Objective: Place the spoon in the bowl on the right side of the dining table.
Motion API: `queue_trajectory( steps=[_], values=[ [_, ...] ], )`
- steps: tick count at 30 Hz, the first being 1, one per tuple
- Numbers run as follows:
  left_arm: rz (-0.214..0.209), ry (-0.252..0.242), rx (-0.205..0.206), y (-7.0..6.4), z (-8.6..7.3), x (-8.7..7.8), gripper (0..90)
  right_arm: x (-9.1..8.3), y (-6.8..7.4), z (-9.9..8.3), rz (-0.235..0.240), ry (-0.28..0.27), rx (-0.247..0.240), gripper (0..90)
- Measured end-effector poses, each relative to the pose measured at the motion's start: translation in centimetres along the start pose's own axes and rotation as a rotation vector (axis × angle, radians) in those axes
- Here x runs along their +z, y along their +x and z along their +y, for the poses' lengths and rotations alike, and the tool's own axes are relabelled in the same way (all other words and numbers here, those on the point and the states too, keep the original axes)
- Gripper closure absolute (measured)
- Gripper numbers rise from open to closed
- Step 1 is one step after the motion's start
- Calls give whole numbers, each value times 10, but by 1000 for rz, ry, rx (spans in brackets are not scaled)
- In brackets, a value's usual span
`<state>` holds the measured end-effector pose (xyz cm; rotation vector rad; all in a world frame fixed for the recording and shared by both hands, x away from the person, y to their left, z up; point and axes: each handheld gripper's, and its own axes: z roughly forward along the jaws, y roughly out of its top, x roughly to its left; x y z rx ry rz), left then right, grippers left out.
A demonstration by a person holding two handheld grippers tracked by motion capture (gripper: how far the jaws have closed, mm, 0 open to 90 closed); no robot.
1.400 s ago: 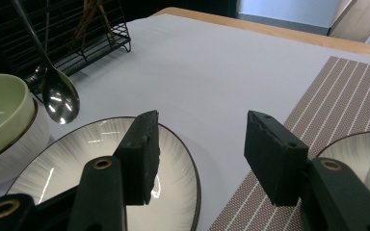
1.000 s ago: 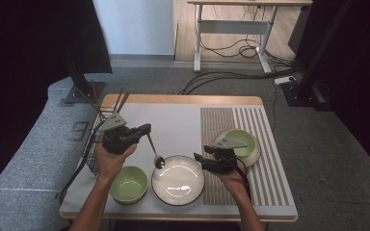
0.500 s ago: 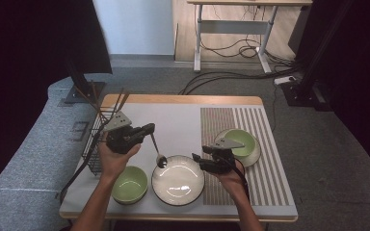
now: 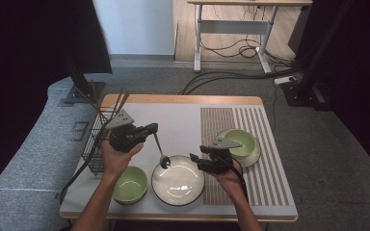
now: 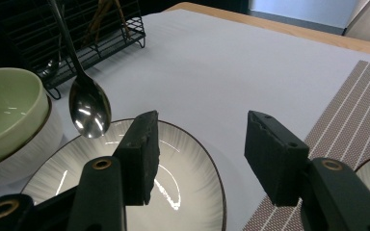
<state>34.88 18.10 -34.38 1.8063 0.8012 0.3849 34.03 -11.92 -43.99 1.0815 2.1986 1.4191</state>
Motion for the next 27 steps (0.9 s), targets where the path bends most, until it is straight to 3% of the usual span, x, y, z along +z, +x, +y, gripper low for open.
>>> queue_trajectory(
  steps=[8, 27],
  values=[
    [-11, 1, 7, -4, 3, 7, 900, -1, 1, 2, -1, -18, 7, 461],
    [-31, 9, 14, -10, 4, 14, 900, 7, 12, 7, 49, -12, -30, 475]
  ],
)
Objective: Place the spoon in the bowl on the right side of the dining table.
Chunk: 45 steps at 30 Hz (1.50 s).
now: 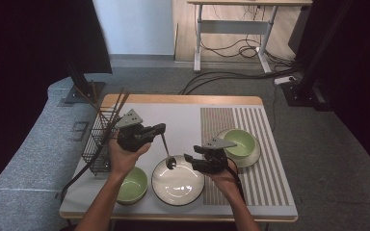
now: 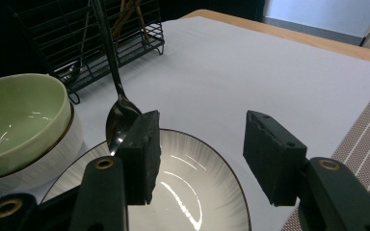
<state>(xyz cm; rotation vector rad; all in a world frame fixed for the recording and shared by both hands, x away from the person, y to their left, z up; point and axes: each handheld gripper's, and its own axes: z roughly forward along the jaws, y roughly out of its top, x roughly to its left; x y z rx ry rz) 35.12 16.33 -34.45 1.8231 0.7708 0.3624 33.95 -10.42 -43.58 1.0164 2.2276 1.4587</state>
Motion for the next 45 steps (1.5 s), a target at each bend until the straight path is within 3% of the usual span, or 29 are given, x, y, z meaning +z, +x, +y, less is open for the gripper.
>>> queue_trajectory(
  steps=[15, 29, 45],
  values=[
    [-3, 8, -1, 0, -1, 3, 900, -1, -6, -2, -2, 15, 16, 477],
    [-9, 9, 6, -1, 0, 4, 900, 12, 0, 11, 122, 78, -43, 497],
    [-24, 24, 15, -8, 0, 12, 900, 13, 4, 16, 150, 76, -64, 508]
  ],
)
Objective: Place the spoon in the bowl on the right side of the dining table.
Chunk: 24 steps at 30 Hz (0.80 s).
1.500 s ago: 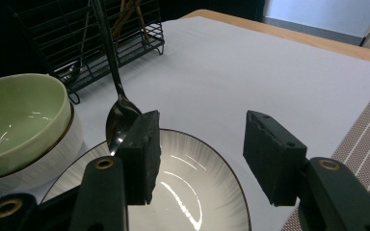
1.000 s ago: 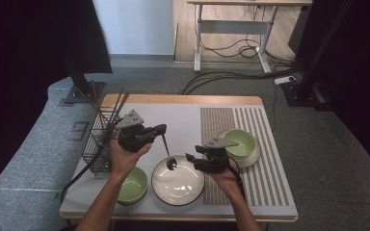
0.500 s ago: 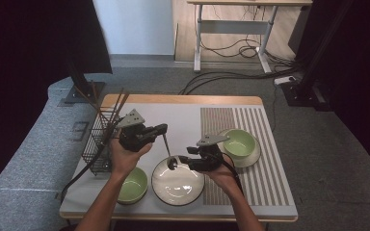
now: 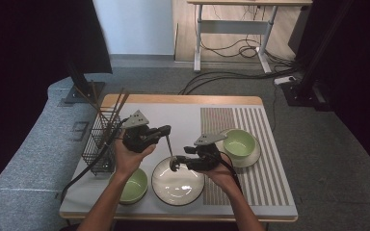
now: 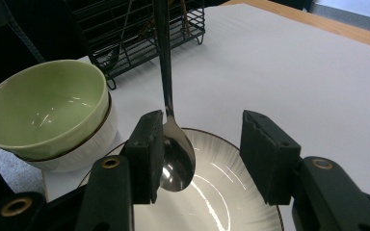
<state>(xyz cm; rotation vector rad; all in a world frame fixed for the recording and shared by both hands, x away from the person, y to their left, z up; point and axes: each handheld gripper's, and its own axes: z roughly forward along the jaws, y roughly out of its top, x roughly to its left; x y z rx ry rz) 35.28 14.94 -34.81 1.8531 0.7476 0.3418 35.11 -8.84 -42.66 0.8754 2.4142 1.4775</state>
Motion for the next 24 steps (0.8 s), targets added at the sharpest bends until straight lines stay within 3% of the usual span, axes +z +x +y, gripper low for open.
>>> queue_trajectory(
  steps=[10, 24],
  values=[
    [-10, 9, 7, -5, 2, 6, 900, 4, 3, 0, 6, 7, -9, 516],
    [-19, 15, 8, -7, 0, 11, 900, 10, 5, 2, 39, 24, -32, 667]
  ],
)
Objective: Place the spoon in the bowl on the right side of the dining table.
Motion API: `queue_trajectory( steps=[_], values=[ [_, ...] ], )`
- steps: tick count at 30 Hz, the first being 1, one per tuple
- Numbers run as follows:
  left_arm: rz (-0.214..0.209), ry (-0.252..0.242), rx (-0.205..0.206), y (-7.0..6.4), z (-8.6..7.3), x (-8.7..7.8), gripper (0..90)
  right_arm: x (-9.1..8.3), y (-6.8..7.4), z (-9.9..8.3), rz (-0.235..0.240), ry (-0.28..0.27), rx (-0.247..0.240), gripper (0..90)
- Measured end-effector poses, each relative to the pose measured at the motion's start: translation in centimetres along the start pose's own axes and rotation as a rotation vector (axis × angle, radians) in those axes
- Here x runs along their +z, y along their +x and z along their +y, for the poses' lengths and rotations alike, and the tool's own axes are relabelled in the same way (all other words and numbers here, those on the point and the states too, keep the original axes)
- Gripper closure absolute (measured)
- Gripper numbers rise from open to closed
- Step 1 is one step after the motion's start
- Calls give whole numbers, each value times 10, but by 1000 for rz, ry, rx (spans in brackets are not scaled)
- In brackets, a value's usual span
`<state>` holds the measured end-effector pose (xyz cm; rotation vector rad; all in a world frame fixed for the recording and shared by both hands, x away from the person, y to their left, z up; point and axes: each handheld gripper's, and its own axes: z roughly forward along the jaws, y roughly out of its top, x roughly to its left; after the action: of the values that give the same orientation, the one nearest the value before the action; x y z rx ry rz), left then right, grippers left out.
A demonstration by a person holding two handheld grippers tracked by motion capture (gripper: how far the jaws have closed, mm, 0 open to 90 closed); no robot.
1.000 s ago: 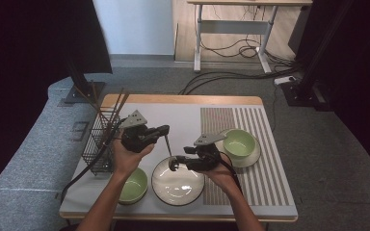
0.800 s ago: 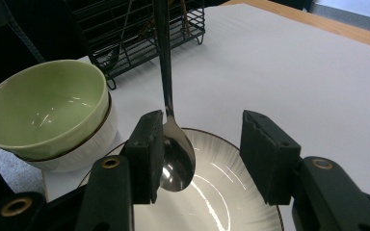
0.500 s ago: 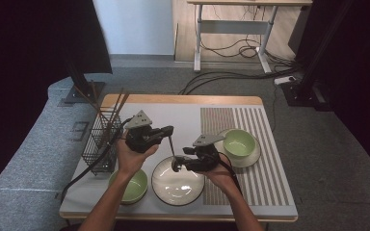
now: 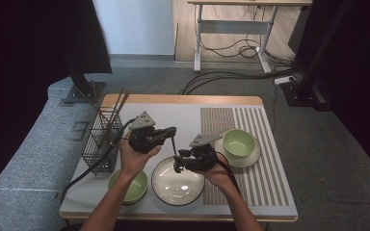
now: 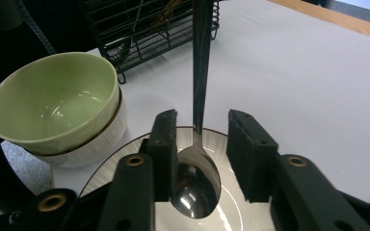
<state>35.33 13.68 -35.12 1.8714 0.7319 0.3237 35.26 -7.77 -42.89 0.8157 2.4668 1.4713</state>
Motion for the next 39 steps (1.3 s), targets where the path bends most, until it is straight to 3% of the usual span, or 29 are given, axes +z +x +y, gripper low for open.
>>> queue_trajectory(
  steps=[17, 27, 39],
  values=[
    [-38, -15, -14, -1, 1, -2, 900, 3, 2, 1, 13, -3, -19, 833],
    [-49, -9, -13, 0, 1, -1, 898, 2, 1, 0, 13, -8, -35, 858],
    [-38, -12, -2, 2, 1, -3, 776, -1, -4, -5, -36, -19, -40, 897]
  ],
)
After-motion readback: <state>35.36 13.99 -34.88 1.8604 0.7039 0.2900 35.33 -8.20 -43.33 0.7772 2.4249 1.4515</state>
